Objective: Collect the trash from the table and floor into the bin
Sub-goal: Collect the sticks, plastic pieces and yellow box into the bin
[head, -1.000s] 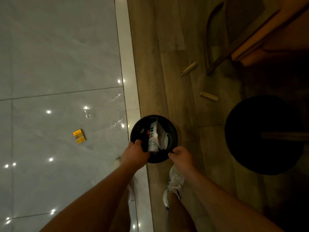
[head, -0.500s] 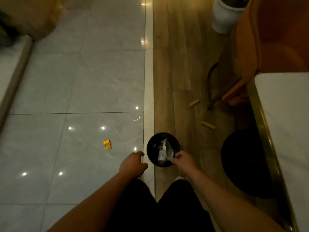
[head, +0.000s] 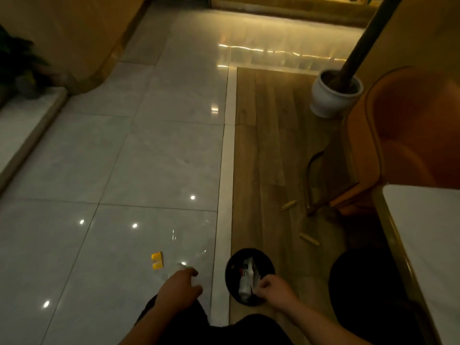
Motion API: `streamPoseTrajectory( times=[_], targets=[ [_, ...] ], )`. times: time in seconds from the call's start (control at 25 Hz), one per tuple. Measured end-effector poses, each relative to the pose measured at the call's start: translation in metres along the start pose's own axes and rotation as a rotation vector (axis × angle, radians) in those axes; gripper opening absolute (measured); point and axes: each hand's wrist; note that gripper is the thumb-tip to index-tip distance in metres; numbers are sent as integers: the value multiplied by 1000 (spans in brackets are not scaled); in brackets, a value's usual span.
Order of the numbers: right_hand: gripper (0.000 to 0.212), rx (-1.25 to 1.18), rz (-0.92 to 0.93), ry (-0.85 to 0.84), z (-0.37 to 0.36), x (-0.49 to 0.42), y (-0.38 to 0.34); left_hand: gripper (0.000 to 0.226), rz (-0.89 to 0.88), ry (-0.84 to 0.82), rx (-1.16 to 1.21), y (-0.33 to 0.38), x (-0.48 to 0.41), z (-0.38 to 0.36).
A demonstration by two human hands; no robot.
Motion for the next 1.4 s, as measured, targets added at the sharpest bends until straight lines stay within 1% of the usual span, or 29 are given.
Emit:
streamPoseTrajectory(
  times=[0.12, 0.24, 0.32, 0.44, 0.52, 0.68, 0.76, 0.84, 0.96, 1.04, 1.08, 1.12, 1.16, 1.24, 1.32, 1.4],
  targets=[
    [20, -5, -51, 50, -8, -19, -52, 50, -31, -75, 0, -33, -36, 51],
    [11, -111, -75, 99, -4, -29, -118, 45, 20, -113, -26, -59, -66, 110],
    [10, -215, -70, 121, 0, -37, -159, 44, 56, -106, -24, -64, -86, 144],
    [13, -313, -50, 129, 10, -56, -202, 43, 66, -105, 14, -49, -122, 178],
    [12, -341, -68, 139, 18, -67, -208, 43, 65, -97, 14, -30, -145, 197],
    [11, -372, -161, 160, 43, -95, -193, 39, 25, -105, -37, 18, -197, 232],
    [15, -422, -191, 179, 61, -122, -188, 37, 19, -101, -77, 43, -221, 247],
    [13, -482, -240, 189, 93, -160, -188, 36, 40, -89, -123, 70, -255, 260],
    [6, -540, -281, 208, 152, -225, -193, 33, 91, -79, -175, 120, -299, 278],
    [3, -577, -292, 178, 202, -272, -201, 33, 129, -66, -182, 173, -339, 283],
    [5, -585, -300, 170, 227, -291, -206, 34, 128, -76, -197, 205, -357, 284],
    [11, -586, -306, 172, 255, -306, -210, 35, 105, -109, -222, 242, -376, 281],
    [11, -576, -297, 165, 281, -317, -216, 35, 58, -142, -247, 278, -389, 276],
    [2, -602, -286, 192, 331, -334, -224, 34, -74, -169, -262, 360, -419, 268],
    [5, -685, -308, 232, 367, -342, -226, 33, -189, -186, -225, 433, -444, 262],
    [10, -772, -324, 290, 390, -344, -223, 34, -301, -235, -287, 499, -467, 254]
  ],
)
Point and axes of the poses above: each hand's wrist, its own x-axis away from the middle knuckle, its own z-axis out of the back of the hand, y = z × x, and after that the axes turned 5 degrees about y, right-handed
